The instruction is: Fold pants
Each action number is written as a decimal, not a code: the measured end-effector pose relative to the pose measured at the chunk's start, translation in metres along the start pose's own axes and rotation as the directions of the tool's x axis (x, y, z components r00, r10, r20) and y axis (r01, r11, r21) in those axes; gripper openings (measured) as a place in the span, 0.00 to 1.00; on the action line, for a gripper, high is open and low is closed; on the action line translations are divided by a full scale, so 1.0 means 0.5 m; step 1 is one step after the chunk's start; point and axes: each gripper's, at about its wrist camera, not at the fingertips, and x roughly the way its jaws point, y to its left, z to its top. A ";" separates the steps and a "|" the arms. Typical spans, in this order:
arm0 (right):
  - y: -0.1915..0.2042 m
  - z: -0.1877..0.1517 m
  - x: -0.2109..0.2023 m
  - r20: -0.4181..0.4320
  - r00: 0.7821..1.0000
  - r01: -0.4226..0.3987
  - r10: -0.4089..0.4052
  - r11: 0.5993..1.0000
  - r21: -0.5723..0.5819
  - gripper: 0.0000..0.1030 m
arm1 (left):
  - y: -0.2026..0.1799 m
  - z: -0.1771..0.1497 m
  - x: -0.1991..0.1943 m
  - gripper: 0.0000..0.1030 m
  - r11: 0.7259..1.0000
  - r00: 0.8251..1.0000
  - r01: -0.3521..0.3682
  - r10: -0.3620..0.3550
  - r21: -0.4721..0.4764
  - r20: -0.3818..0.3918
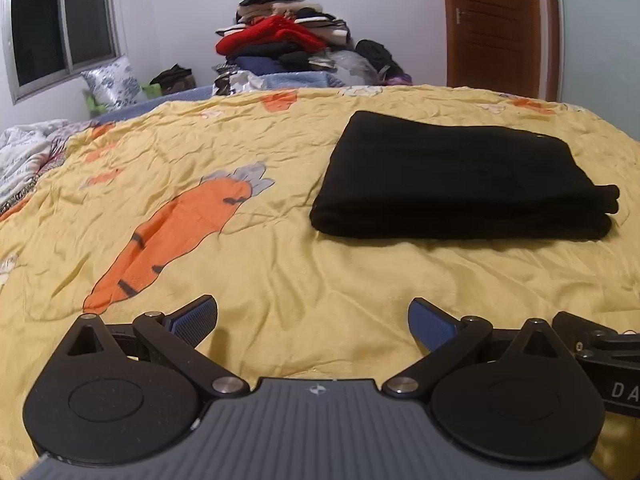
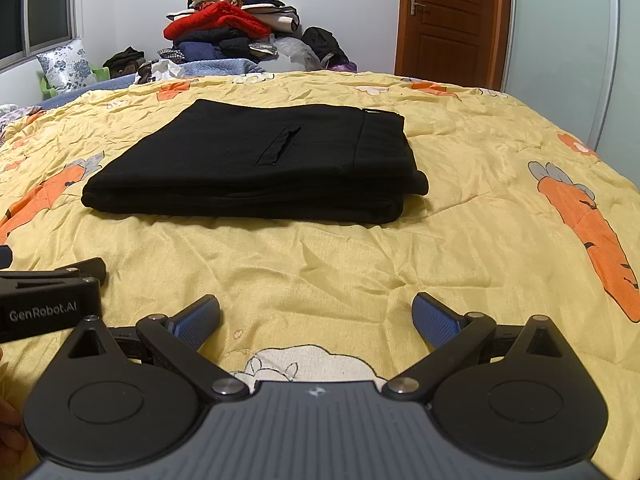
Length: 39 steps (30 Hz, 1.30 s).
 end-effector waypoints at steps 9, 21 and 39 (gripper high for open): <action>0.000 0.000 0.000 0.000 1.000 -0.001 0.001 1.000 0.000 1.00 | 0.015 -0.004 0.014 1.00 0.998 0.998 0.059 -0.060 -0.039 -0.026; 0.001 0.000 -0.001 0.000 1.000 0.000 0.000 1.000 0.000 1.00 | 0.033 -0.006 0.018 1.00 0.992 0.995 0.088 -0.091 -0.088 -0.037; 0.002 0.000 -0.001 0.000 1.000 0.000 0.000 1.000 0.000 1.00 | 0.034 -0.007 0.017 1.00 0.992 0.995 0.087 -0.091 -0.088 -0.037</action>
